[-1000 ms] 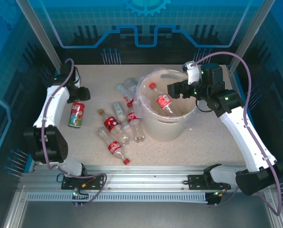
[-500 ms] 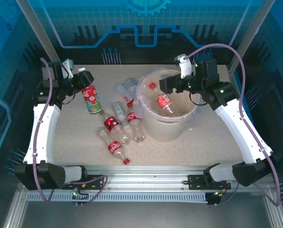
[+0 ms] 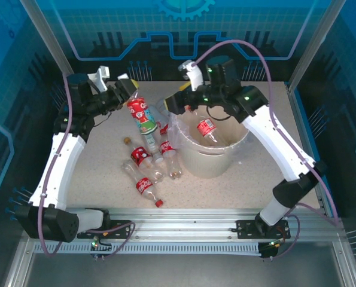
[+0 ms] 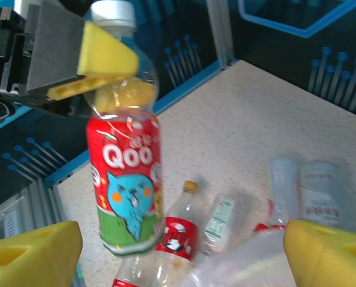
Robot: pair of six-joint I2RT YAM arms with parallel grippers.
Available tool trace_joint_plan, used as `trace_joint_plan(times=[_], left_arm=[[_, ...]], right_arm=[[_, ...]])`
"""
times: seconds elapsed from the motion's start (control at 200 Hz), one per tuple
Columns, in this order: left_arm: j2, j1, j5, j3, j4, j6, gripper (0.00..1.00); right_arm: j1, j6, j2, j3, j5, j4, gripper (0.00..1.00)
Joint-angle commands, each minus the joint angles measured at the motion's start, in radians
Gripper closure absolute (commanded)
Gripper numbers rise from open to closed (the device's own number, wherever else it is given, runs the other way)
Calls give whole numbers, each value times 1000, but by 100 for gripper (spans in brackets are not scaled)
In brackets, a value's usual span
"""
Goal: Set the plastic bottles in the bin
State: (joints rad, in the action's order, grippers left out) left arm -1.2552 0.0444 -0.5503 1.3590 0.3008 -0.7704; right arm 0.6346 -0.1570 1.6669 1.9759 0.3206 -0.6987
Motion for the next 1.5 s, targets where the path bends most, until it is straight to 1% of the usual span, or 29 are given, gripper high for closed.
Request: trace_joint_plan(times=[0.0, 0.105, 0.2, 0.325, 0.485, 0.555, 0.695, 0.85, 0.916, 1.041, 1.116, 1.231, 1.311, 1.386, 1.441, 1.496], left_arm=[[10, 29, -60, -22, -106, -71, 100], [7, 52, -76, -54, -177, -109, 100], [9, 57, -66, -62, -188, -109, 100], [8, 60, -66, -74, -199, -113, 100], [9, 61, -71, -91, -229, -130, 100], [7, 62, -73, -91, -230, -130, 100], [2, 61, -73, -90, -224, -122, 100], [-3, 62, -72, -90, -231, -123, 100], [-1, 61, -73, -92, -231, -122, 93], [6, 61, -67, -97, -233, -121, 71], [12, 61, -63, -98, -232, -116, 51], [27, 58, -41, -109, -233, -103, 17], [55, 53, 32, -146, -264, -114, 2], [92, 32, 74, -201, -336, -157, 1], [118, 9, 85, -237, -381, -194, 1], [139, -14, 88, -258, -392, -213, 1]], right_arm=[[49, 9, 69, 84, 54, -30, 12], [76, -4, 125, 118, 57, -20, 11], [88, -22, 160, 127, 71, -4, 11], [99, -56, 203, 145, 137, 22, 13], [105, -83, 243, 159, 158, 34, 16], [105, -93, 251, 164, 162, 39, 19], [104, -101, 250, 164, 157, 50, 30], [102, -98, 246, 156, 151, 51, 37], [101, -98, 243, 153, 150, 54, 40], [100, -95, 231, 134, 155, 82, 43], [98, -97, 223, 122, 153, 99, 44], [92, -99, 221, 130, 153, 107, 44], [82, -100, 219, 142, 155, 125, 44], [68, -98, 222, 169, 160, 126, 45], [55, -98, 223, 193, 167, 128, 45], [44, -97, 220, 212, 172, 126, 45]])
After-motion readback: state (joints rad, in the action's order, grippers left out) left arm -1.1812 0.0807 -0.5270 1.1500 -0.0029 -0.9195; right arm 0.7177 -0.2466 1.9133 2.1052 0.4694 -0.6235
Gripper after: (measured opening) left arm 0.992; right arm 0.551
